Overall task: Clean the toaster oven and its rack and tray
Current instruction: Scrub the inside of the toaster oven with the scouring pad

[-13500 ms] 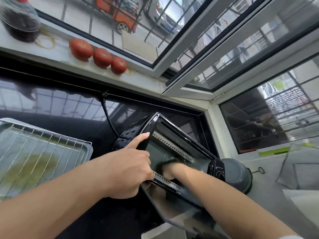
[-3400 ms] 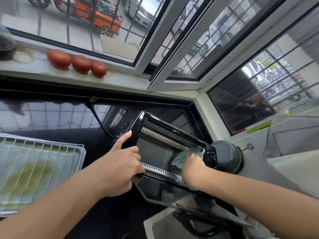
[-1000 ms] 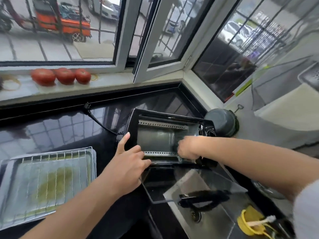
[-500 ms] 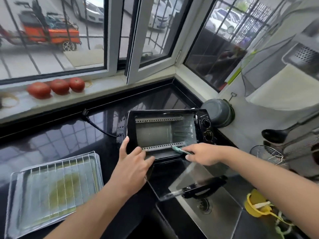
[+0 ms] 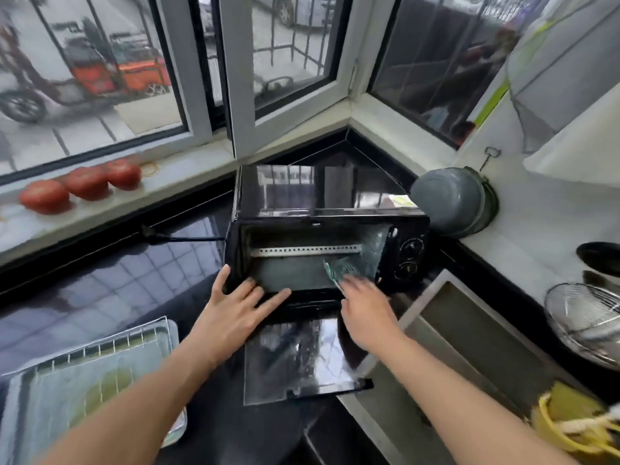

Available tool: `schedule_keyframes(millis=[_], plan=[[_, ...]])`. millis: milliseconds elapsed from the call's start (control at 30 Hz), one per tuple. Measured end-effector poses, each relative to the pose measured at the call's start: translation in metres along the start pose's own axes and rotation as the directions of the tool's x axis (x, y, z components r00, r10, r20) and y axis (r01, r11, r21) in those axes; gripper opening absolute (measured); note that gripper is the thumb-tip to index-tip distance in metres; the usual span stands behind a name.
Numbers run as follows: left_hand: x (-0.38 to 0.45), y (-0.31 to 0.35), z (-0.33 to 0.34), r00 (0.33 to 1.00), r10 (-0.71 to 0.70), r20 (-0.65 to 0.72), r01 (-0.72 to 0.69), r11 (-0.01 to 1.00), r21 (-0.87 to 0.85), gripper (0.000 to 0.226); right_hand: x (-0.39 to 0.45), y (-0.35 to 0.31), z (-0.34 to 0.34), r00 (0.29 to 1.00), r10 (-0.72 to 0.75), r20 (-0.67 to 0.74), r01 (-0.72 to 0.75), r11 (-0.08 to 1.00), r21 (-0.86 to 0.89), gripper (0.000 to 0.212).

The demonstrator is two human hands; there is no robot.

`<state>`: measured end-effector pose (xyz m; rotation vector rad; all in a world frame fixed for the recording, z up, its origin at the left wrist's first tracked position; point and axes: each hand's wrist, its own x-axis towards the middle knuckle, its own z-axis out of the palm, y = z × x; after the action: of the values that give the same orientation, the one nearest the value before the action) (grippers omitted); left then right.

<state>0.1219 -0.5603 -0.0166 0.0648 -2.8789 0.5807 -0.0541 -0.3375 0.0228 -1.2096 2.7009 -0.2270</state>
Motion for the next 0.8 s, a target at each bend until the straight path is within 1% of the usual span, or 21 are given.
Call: schedule_keyframes(millis=[133,233,400,467,533,600,633,667,700,733,767,800], plan=[[0.0,0.017,0.032,1.0,0.014,0.027,-0.015,0.999,0.038,0.076,0.003,0.012,0.028,0.999,0.034,0.032,-0.033,0.999,-0.037,0.053],[-0.004,0.026,0.05,0.998,-0.01,0.068,0.006,0.998,0.055,0.081,0.002,0.019,0.041,0.997,0.058,0.058,-0.058,0.998,-0.015,0.054],[-0.011,0.033,0.066,0.993,-0.022,0.117,0.014,0.998,0.067,0.076,0.002,0.018,0.047,0.996,0.065,0.066,-0.066,0.998,0.009,0.054],[-0.012,0.033,0.065,0.995,-0.028,0.095,0.022,0.997,0.072,0.071,0.003,0.017,0.048,0.996,0.071,0.061,-0.073,0.997,0.024,0.054],[-0.015,0.031,0.058,0.996,-0.004,0.089,0.002,1.0,0.03,0.064,0.004,0.018,0.051,0.996,0.07,0.049,-0.071,0.997,0.031,0.054],[-0.025,0.03,0.045,0.993,0.048,0.111,-0.041,0.997,-0.065,0.06,0.005,0.018,0.055,0.997,0.071,0.038,-0.073,0.996,0.049,0.054],[-0.034,0.03,0.036,0.991,0.046,0.126,-0.03,0.991,-0.129,0.06,0.005,0.019,0.056,0.997,0.077,0.025,-0.078,0.995,0.057,0.054],[-0.045,0.034,0.024,0.99,0.0,0.141,0.029,0.979,-0.202,0.06,0.004,0.017,0.056,0.996,0.092,0.008,-0.093,0.994,0.064,0.054],[-0.059,0.041,0.013,0.985,-0.086,0.152,0.127,0.949,-0.288,0.06,0.001,0.016,0.056,0.994,0.109,-0.008,-0.108,0.992,0.067,0.055],[-0.073,0.052,0.002,0.966,-0.191,0.176,0.247,0.888,-0.389,0.059,-0.003,0.012,0.056,0.993,0.115,-0.022,-0.114,0.992,0.058,0.057],[-0.085,0.065,-0.009,0.926,-0.3,0.227,0.375,0.785,-0.492,0.054,-0.009,0.006,0.055,0.993,0.111,-0.034,-0.109,0.993,0.034,0.059],[-0.092,0.078,-0.019,0.864,-0.386,0.325,0.504,0.642,-0.578,0.046,-0.015,-0.001,0.055,0.995,0.091,-0.037,-0.092,0.996,-0.003,0.061]])
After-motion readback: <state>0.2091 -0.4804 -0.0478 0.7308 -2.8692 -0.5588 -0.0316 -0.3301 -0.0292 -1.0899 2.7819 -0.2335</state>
